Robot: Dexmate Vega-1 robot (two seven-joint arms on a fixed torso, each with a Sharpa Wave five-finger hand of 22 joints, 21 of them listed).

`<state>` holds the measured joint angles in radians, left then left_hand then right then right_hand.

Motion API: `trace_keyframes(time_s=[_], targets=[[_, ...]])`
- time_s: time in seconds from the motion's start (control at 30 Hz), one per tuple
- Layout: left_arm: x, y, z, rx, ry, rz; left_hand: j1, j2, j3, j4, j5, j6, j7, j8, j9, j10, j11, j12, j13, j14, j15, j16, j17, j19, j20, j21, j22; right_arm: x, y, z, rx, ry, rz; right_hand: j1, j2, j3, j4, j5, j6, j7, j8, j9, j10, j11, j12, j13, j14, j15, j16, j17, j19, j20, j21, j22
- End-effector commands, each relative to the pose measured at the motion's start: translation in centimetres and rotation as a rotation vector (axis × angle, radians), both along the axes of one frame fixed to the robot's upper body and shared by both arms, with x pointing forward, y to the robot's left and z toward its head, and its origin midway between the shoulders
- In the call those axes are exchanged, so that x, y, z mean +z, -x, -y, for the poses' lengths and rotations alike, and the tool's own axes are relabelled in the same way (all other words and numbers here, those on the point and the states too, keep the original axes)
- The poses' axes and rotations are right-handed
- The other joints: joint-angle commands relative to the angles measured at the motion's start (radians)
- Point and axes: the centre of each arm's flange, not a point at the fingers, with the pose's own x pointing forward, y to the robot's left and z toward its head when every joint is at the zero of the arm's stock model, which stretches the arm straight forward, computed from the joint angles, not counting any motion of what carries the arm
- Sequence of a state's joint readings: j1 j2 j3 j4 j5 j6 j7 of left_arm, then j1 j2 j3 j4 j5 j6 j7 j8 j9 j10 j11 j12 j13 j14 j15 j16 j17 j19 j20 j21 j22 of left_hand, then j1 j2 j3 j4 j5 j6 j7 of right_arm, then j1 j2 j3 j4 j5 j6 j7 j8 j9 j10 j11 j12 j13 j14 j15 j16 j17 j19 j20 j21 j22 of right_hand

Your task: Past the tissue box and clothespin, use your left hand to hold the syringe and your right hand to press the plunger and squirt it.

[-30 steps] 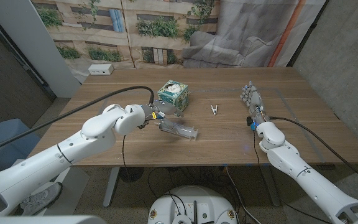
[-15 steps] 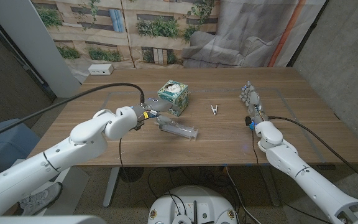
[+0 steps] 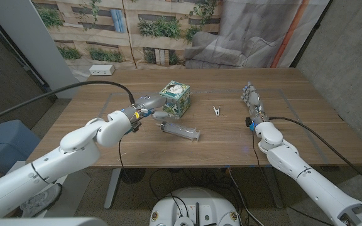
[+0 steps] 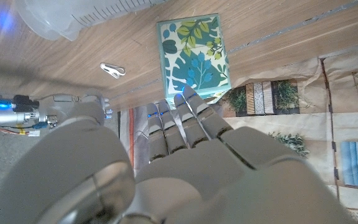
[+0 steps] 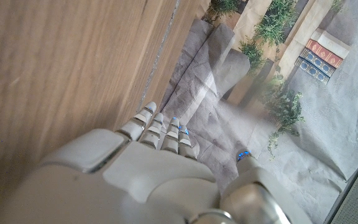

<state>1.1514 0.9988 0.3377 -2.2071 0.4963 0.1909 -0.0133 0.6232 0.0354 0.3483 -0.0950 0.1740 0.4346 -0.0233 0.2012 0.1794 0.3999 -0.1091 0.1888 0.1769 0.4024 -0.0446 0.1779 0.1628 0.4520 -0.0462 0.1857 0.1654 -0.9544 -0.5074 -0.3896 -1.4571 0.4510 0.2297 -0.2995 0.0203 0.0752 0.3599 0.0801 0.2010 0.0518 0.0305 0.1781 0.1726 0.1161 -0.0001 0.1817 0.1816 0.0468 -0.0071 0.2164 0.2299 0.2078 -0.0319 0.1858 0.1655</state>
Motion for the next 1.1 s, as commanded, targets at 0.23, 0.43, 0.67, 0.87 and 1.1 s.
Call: trace_keyframes(time_s=[0.23,0.43,0.67,0.87,1.1], targets=[[0.6,0.2,-5.3,0.009,0.35,0.052,-0.017,0.04,0.019,0.004,0.004,-0.013,0.004,-0.01,0.001,-0.015,0.015,-0.006,0.002,-0.021,-0.034,-0.007,0.004,-0.018,-0.058,-0.001,0.002,1.2,-0.2,-0.1,-0.052,0.027,0.01,0.006,0.025,0.002,0.003,0.009,0.006,-0.006,0.008,0.002,0.009,-0.002,0.008,0.003,0.006,-0.002,0.002,0.004,0.008,-0.001,0.002,0.001],[0.9,-1.3,-6.7,0.009,0.471,0.023,-0.043,0.048,0.017,0.007,0.003,-0.039,0.005,-0.02,0.0,-0.045,0.029,-0.011,0.001,-0.042,-0.022,-0.01,0.004,-0.038,-0.056,-0.006,0.002,1.4,-0.2,0.3,-0.04,0.025,0.013,0.005,0.023,0.0,0.003,0.008,0.007,-0.006,0.008,0.002,0.008,-0.002,0.008,0.003,0.004,-0.005,0.002,0.004,0.007,0.0,0.002,0.001],[0.7,-3.1,-7.3,-0.008,0.537,0.004,-0.068,0.057,0.015,0.011,0.003,-0.069,-0.002,-0.027,-0.001,-0.067,0.031,-0.013,0.001,-0.068,-0.016,-0.012,0.005,-0.061,-0.053,-0.009,0.002,1.8,0.1,-0.1,-0.041,0.024,0.005,0.004,0.022,-0.001,0.004,0.008,0.012,-0.009,0.01,0.002,0.01,-0.004,0.009,0.003,0.002,-0.008,0.001,0.005,0.007,-0.002,0.002,0.001],[0.0,-4.9,-8.5,-0.03,0.635,-0.046,-0.128,0.076,0.008,0.026,0.005,-0.125,0.0,-0.032,-0.003,-0.125,0.046,-0.015,0.0,-0.118,0.0,-0.011,0.007,-0.106,-0.051,-0.012,0.001,1.6,-0.1,-0.5,-0.018,0.024,0.016,0.002,0.021,-0.003,0.005,0.008,0.013,-0.008,0.01,0.002,0.012,-0.003,0.009,0.003,0.002,-0.012,0.002,0.005,0.004,-0.009,0.0,0.001],[-0.7,-6.3,-8.8,-0.055,0.753,-0.036,-0.186,0.094,0.002,0.044,0.008,-0.195,0.014,-0.035,-0.004,-0.174,0.065,-0.015,-0.001,-0.17,0.014,-0.012,0.007,-0.152,-0.047,-0.013,0.001,1.9,-0.4,-0.7,0.0,0.004,0.042,0.003,0.022,-0.001,0.006,0.009,0.022,-0.005,0.012,0.001,0.019,-0.005,0.012,0.003,0.006,-0.019,0.003,0.005,0.006,-0.021,0.001,0.001]])
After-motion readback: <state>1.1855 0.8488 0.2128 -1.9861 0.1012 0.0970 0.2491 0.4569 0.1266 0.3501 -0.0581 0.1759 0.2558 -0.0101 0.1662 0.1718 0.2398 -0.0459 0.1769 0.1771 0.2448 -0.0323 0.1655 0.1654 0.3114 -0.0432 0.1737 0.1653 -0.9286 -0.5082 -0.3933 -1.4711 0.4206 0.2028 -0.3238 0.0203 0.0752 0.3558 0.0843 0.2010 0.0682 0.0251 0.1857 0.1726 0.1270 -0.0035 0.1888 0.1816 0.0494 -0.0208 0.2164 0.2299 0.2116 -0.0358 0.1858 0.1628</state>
